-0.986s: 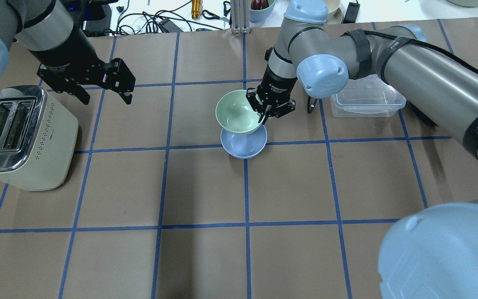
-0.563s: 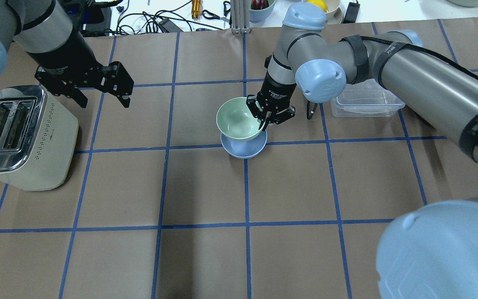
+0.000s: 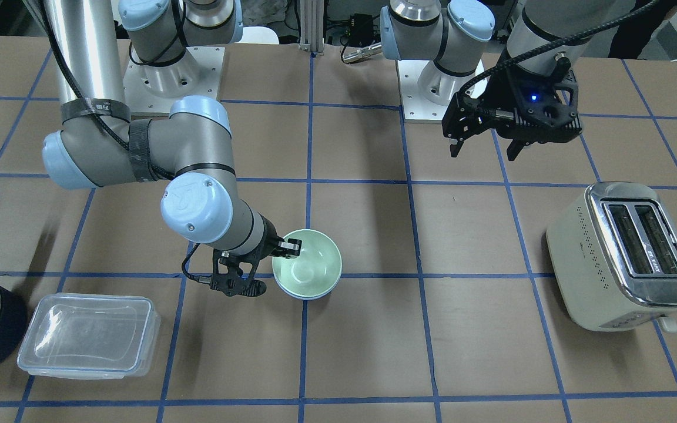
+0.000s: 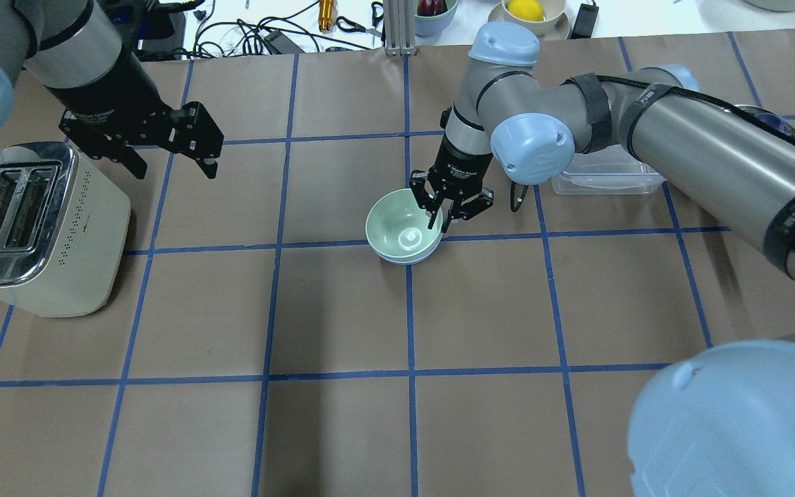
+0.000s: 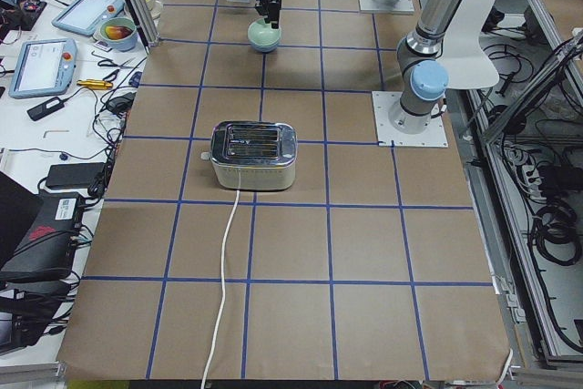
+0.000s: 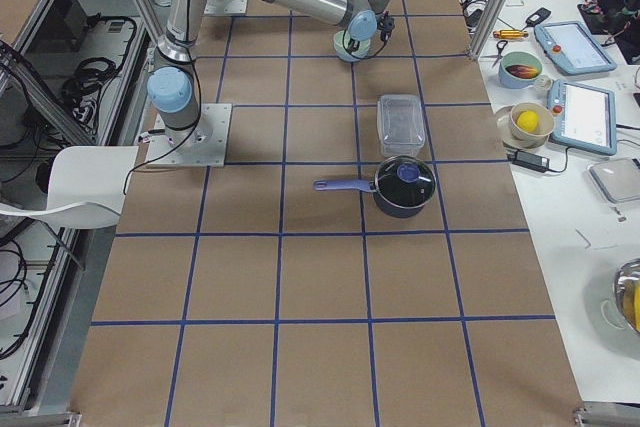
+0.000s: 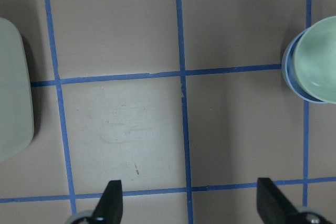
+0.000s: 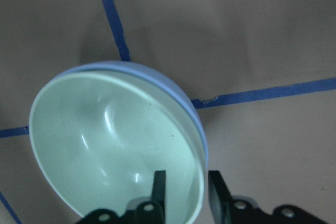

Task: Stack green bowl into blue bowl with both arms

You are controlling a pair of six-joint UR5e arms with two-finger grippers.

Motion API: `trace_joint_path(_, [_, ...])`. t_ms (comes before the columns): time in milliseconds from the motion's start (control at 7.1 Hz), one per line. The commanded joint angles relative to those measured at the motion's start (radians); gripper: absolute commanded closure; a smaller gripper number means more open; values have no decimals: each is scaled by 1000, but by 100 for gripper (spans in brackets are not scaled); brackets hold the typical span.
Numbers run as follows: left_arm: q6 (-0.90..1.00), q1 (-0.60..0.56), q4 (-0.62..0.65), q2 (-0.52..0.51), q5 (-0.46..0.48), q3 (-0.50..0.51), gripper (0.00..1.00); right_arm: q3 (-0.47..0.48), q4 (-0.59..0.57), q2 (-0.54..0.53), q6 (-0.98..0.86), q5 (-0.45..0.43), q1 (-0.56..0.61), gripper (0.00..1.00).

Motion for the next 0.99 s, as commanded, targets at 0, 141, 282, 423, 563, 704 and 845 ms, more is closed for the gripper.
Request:
trace_joint_path(0, [0,0,1,-2,-4,0,9,-16,-24,-29,-11,-13,-17,0])
trace_joint_path(141, [0,0,1,-2,-1,0,9,-45,-13,-72,-29,-30,-67,0])
trace_joint_path(282, [0,0,1,-3,1,0,9,-49,33,-134,-92,-67,-134,0])
trace_joint_path(423, [2,0,1,-3,1,0,9,-43,98,-197,-217,-192,-188,0])
trace_joint_path(563, [2,0,1,-3,1,0,9,-43,202,-266,-251,-299,-216,0])
trace_joint_path(704, [3,0,1,-5,3,3,9,-44,311,-329,-308,-299,-232,0])
trace_joint_path(845, [3,0,1,-5,3,2,9,-43,323,-390,-319,-312,-233,0])
